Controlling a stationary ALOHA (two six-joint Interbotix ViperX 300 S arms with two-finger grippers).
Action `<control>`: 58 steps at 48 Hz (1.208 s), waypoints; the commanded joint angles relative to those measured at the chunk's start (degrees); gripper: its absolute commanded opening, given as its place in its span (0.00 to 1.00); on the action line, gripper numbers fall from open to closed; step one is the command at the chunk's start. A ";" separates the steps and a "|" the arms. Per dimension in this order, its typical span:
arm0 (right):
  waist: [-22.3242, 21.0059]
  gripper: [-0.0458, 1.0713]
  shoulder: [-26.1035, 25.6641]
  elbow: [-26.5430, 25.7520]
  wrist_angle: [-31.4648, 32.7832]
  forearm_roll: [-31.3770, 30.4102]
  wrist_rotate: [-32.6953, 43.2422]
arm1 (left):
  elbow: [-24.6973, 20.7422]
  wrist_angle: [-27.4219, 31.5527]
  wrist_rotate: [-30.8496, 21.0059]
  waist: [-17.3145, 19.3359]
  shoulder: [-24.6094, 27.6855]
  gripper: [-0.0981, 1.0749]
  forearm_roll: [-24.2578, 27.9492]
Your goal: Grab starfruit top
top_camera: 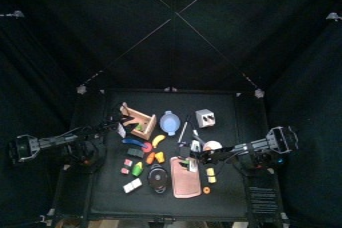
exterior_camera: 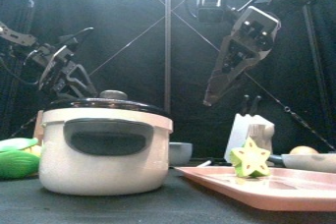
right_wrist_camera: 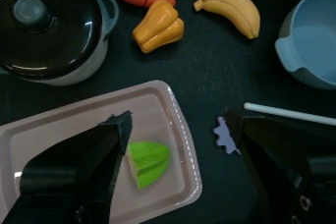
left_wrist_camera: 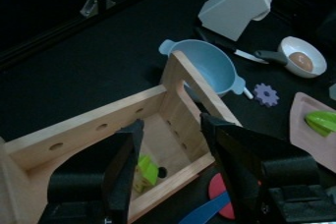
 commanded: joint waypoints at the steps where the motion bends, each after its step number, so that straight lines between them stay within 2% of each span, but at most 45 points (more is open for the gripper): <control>1: 0.00 0.97 -0.79 -0.62 -0.09 0.44 0.09 | -0.79 -0.44 0.00 -0.53 0.00 0.82 0.09; 11: 0.26 0.97 -0.97 -0.62 2.72 3.60 0.09 | -0.70 -0.44 -0.09 -2.11 -0.09 0.82 -0.35; 17: 1.41 0.97 -1.76 -0.53 5.71 5.89 -0.18 | -1.05 -0.53 0.00 -4.39 -0.97 0.82 -0.88; 24: 3.08 0.97 -2.02 -0.09 7.56 8.09 0.18 | -0.79 -2.02 -0.09 -9.23 -2.72 0.82 -0.88; 39: 3.43 0.97 0.44 -0.44 7.47 17.84 0.44 | 2.37 -11.87 -0.09 -25.22 -3.43 0.82 -0.88; 46: 3.34 0.97 2.02 -1.67 7.82 21.53 0.53 | 4.04 -15.73 -0.18 -29.44 -3.43 0.82 -2.20; 58: 0.62 0.97 5.80 -5.54 9.76 27.51 0.53 | 5.01 -17.05 -0.18 -33.31 -1.76 0.82 -7.12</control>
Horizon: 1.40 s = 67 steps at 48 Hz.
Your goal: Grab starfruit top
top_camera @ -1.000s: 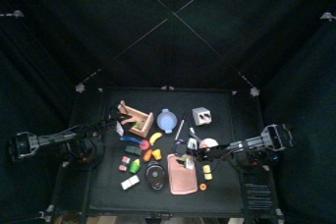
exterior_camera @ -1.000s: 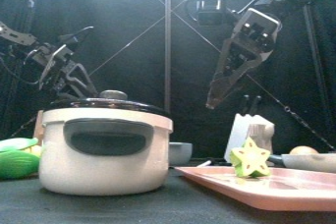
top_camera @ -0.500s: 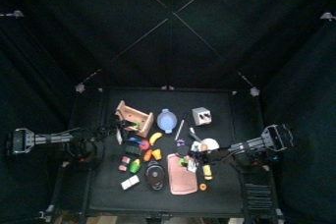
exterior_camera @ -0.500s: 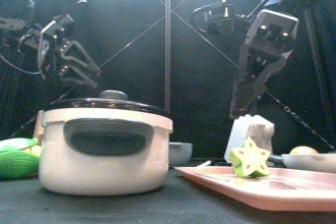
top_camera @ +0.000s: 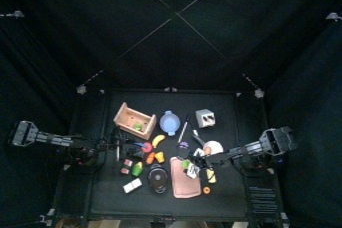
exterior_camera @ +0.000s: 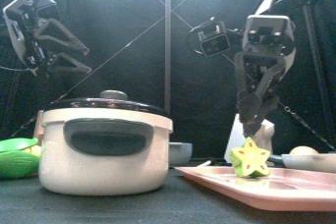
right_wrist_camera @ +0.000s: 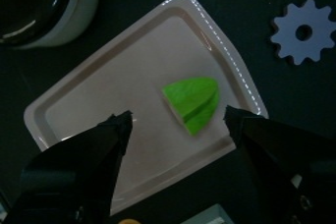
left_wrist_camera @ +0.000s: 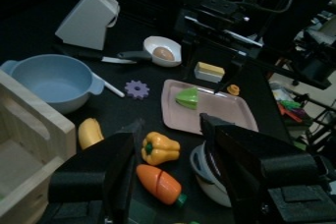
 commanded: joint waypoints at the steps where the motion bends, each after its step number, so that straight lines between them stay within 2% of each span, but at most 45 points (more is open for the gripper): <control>1: -0.97 0.97 0.26 -2.72 0.70 1.58 0.00 | -0.79 -0.79 0.09 -2.02 1.32 0.82 -1.41; 12: -0.97 0.97 4.75 -6.06 6.50 1.05 -0.26 | -2.55 -1.67 0.35 -7.12 6.86 0.82 -0.88; 26: -0.88 0.97 6.94 -7.65 8.61 0.26 -0.18 | -3.87 -4.13 0.26 -7.21 11.43 0.82 1.32; 67: -0.53 0.97 8.53 -8.00 9.49 -0.53 -0.35 | -3.34 -4.31 0.18 -7.12 11.51 0.82 1.05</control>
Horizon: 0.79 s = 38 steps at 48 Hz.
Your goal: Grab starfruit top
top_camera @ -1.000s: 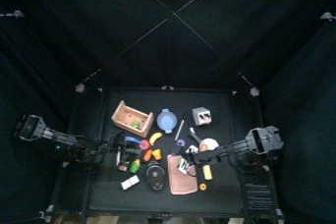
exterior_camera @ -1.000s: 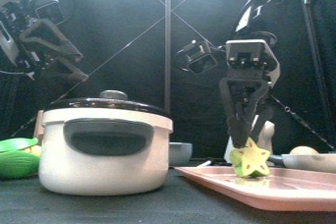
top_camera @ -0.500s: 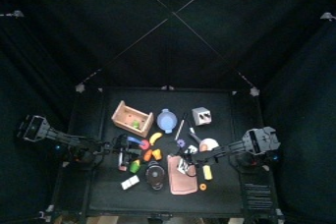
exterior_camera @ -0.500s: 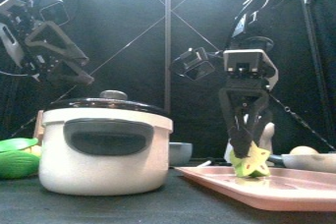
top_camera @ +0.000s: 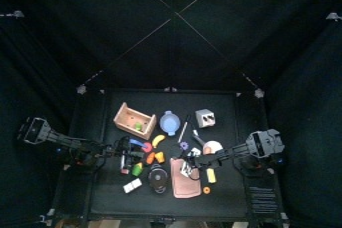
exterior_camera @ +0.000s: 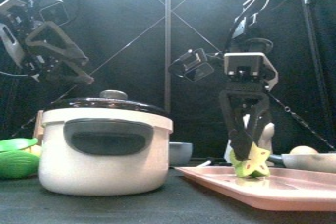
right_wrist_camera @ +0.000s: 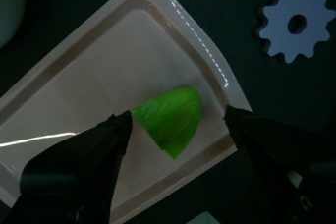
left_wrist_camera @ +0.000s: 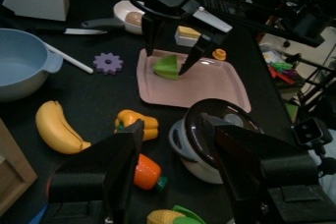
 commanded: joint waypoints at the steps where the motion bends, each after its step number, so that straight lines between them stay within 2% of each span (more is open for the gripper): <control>1: 0.09 0.97 -0.88 -1.23 -0.35 0.09 -0.09 | -0.70 -0.53 0.09 -0.09 0.00 0.82 0.09; 12: 0.18 0.96 -0.62 -1.23 -0.62 -0.09 0.00 | -0.70 -0.53 0.09 0.00 0.00 0.82 0.00; 17: 0.09 0.93 -0.44 -1.23 -0.70 -0.18 -0.09 | -0.70 -0.53 0.00 0.00 0.09 0.82 0.00; 33: 0.18 0.70 -0.70 -1.49 -0.44 -0.18 -0.09 | -0.62 -0.53 0.00 -0.09 0.00 0.82 0.00; 38: 0.53 0.66 -1.32 -2.02 0.18 -0.26 -0.18 | -0.62 -0.53 0.00 -0.09 0.09 0.82 0.00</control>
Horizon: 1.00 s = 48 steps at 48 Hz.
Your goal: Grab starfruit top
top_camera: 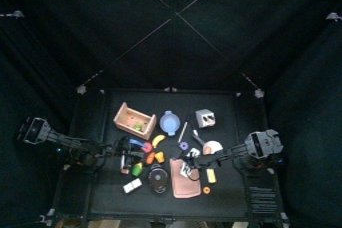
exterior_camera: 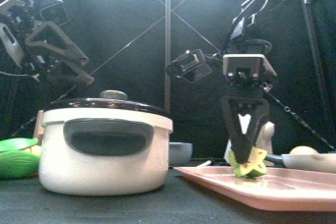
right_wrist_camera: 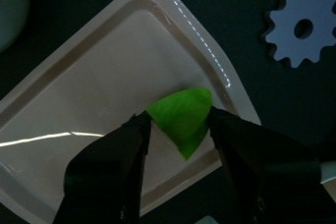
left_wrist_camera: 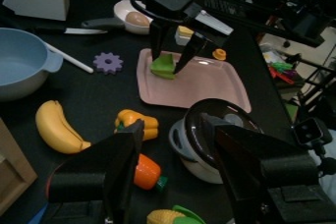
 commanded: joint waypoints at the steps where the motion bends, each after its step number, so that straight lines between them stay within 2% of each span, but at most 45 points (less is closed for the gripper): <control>1: 0.44 0.65 -2.37 -1.41 0.44 -0.18 0.00 | -0.62 -0.62 0.00 -0.09 0.00 0.82 0.09; 26: 2.02 0.65 -3.96 -3.52 3.52 -1.58 -0.26 | -0.62 -0.62 0.00 0.00 0.00 0.82 0.09; 48: 2.11 0.65 -3.96 -3.52 3.52 -1.58 -0.35 | 0.00 -0.62 0.00 0.00 0.00 0.82 -0.62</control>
